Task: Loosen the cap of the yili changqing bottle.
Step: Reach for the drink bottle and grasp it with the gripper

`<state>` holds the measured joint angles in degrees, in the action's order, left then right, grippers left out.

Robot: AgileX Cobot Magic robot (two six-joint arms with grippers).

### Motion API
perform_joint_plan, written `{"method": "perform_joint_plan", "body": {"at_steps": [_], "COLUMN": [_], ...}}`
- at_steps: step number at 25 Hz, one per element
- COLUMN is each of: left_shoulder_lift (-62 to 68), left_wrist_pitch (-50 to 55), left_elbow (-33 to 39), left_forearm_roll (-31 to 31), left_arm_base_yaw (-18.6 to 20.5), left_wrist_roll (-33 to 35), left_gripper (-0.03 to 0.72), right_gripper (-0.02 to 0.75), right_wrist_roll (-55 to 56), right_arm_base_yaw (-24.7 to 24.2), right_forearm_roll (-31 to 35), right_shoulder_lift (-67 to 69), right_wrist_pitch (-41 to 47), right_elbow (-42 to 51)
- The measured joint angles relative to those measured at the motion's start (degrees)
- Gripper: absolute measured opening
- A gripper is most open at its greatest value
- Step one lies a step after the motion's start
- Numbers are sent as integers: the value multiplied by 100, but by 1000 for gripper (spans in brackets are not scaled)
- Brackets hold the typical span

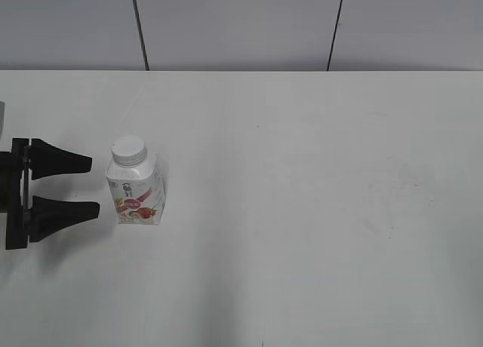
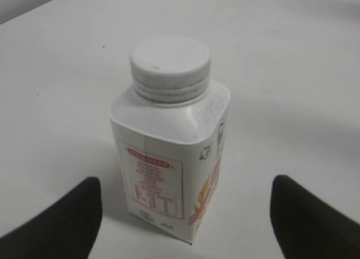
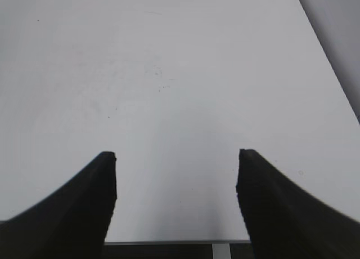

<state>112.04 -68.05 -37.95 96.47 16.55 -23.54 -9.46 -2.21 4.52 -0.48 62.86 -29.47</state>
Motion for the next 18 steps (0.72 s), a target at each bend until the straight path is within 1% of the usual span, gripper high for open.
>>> {"method": "perform_joint_plan", "body": {"at_steps": [3,6,18], "left_shoulder_lift": [348,646,1616], "left_wrist_pitch": [-52,-58,-76], "left_elbow": [-252,-528,-1565], "left_forearm_roll": [42,68,100], "left_arm_base_yaw": [-18,-112,-808], "left_wrist_roll": [-2,-2,-7], "left_gripper": [600,608,596], "right_gripper": [533,533,533], "right_wrist_roll": [0,0,0], "right_arm_base_yaw": [0,0,0], "right_forearm_roll": [0,0,0], "right_shoulder_lift": [0,0,0], "right_wrist_pitch": [0,0,0], "right_elbow": [0,0,0]}}
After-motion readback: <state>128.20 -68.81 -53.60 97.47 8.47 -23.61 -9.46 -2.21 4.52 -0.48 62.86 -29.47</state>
